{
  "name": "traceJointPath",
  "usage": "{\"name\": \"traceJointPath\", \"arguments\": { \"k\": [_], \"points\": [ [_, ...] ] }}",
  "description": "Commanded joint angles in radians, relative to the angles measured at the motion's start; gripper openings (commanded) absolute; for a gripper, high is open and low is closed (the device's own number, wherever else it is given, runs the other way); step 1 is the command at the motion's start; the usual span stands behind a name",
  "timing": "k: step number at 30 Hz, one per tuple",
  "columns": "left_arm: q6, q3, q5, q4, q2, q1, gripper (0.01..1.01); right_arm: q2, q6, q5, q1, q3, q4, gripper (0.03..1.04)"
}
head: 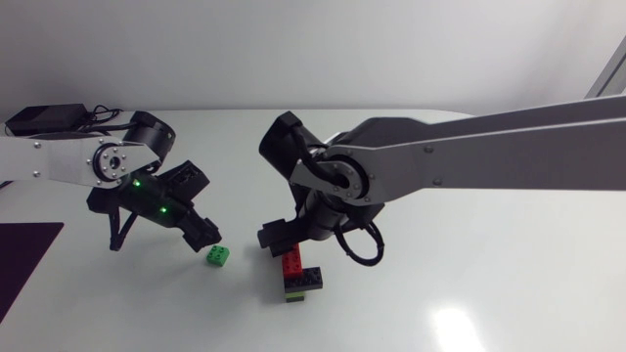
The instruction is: Separate the duplo bricks
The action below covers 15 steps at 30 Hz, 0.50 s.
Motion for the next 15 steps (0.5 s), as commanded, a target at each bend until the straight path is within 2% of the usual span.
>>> {"name": "traceJointPath", "arguments": {
  "k": [1, 7, 13, 15],
  "points": [
    [-0.029, -0.018, 0.013, 0.011, -0.017, 0.012, 0.916, 0.037, 0.044, 0.01, 0.007, 0.053, -0.03, 0.93],
    [-0.052, -0.016, 0.015, 0.017, -0.066, 0.012, 0.916, 0.125, 0.072, -0.007, 0.043, 0.136, -0.096, 0.93],
    [-0.056, -0.019, 0.015, 0.018, -0.106, 0.021, 0.916, 0.172, 0.106, -0.019, 0.06, 0.14, -0.11, 0.82],
    [-0.055, -0.021, 0.015, 0.018, -0.107, 0.027, 0.916, 0.172, 0.11, -0.021, 0.057, 0.136, -0.116, 0.76]
  ]
}}
